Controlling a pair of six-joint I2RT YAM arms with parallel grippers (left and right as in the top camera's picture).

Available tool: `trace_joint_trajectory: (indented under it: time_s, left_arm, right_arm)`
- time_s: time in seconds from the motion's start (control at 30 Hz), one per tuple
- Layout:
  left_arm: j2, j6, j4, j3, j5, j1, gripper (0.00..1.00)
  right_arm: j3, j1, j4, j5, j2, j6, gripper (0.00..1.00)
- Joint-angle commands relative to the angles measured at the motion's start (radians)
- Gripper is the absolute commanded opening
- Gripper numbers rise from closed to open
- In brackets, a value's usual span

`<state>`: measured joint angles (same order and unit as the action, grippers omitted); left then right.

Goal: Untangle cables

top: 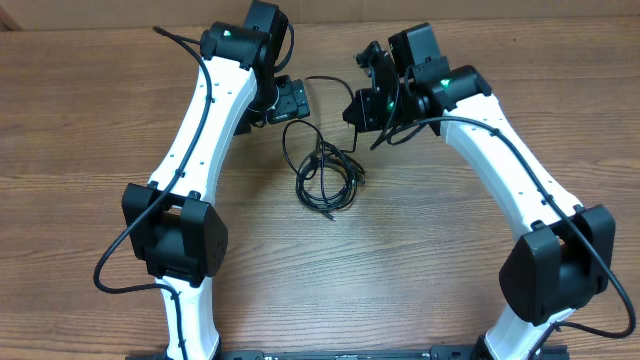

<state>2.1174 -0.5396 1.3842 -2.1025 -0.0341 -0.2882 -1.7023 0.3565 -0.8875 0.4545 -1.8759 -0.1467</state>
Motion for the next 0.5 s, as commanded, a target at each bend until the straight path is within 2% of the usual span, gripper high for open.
trace_joint_trajectory:
  time_s: [0.0, 0.2, 0.47]
  left_arm:
    - [0.003, 0.039, 0.007, -0.011, -0.006, -0.006, 0.96]
    - [0.003, 0.040, 0.028, -0.011, -0.008, -0.007, 1.00]
    - [0.005, 0.039, 0.018, -0.011, -0.009, -0.009, 1.00]
  right_arm:
    - [-0.188, -0.026, -0.045, -0.032, 0.036, -0.103, 0.04]
    - [-0.499, -0.046, -0.171, -0.053, 0.047, -0.196, 0.04]
    - [-0.744, -0.044, -0.122, -0.050, 0.047, -0.380, 0.04]
